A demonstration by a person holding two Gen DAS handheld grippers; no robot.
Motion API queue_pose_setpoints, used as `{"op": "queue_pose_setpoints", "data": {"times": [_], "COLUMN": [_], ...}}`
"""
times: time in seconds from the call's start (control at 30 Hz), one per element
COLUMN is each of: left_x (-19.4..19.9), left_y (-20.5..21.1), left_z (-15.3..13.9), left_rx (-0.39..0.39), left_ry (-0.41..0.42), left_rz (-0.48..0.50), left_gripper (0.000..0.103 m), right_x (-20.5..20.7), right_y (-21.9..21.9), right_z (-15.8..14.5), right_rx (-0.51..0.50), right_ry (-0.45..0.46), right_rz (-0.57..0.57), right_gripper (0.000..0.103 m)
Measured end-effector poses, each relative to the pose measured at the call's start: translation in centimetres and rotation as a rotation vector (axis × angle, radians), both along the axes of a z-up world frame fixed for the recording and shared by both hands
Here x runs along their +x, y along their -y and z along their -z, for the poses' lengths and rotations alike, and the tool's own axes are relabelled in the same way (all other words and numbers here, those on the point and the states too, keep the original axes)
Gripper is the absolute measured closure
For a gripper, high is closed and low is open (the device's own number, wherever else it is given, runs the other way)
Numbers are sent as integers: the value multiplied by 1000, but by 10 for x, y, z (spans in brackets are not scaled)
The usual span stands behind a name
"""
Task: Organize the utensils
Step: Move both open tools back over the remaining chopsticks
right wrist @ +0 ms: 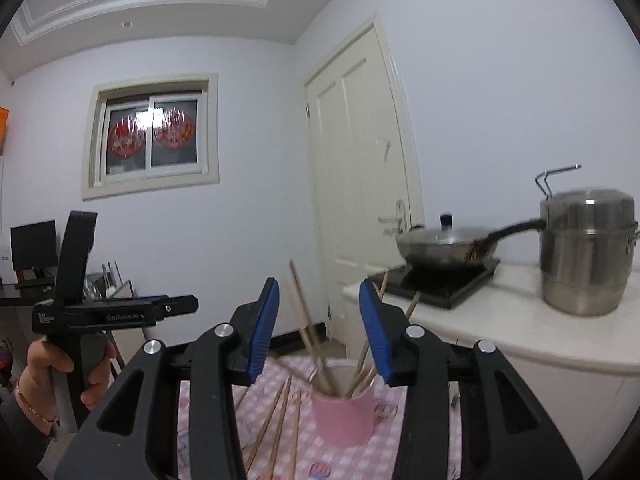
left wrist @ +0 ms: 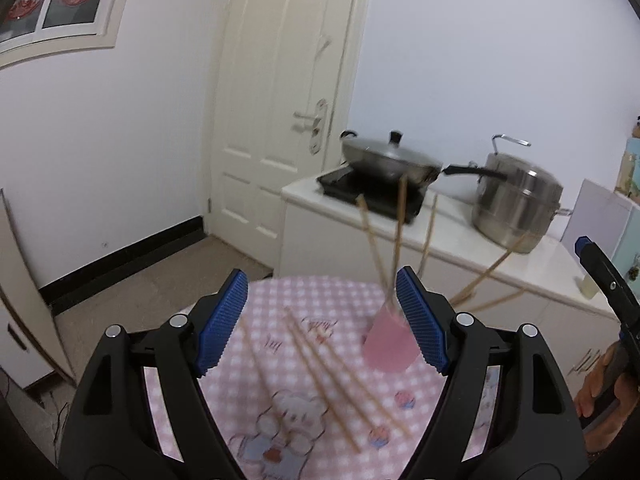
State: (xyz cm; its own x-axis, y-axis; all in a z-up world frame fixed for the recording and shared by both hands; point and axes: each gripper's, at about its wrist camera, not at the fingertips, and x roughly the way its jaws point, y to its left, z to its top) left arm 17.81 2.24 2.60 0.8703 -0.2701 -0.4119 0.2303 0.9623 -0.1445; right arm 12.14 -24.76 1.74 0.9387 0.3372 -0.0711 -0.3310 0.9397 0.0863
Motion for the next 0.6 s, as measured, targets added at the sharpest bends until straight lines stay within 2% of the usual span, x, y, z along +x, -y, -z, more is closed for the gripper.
{"op": "queue_pose_setpoints", "data": {"times": [0.37, 0.6], "left_x": [-19, -31], "left_y": [-32, -27], "left_z": [63, 92], "left_rx": [8, 2], "left_ry": [-139, -139], "left_rz": [-31, -25], "left_gripper": [27, 27], "right_x": [-19, -20], "right_y": [-38, -57], "right_z": [72, 95], "right_rx": [-28, -38], "right_ry": [-156, -194], "right_rz": [71, 86], "right_gripper": [63, 59]}}
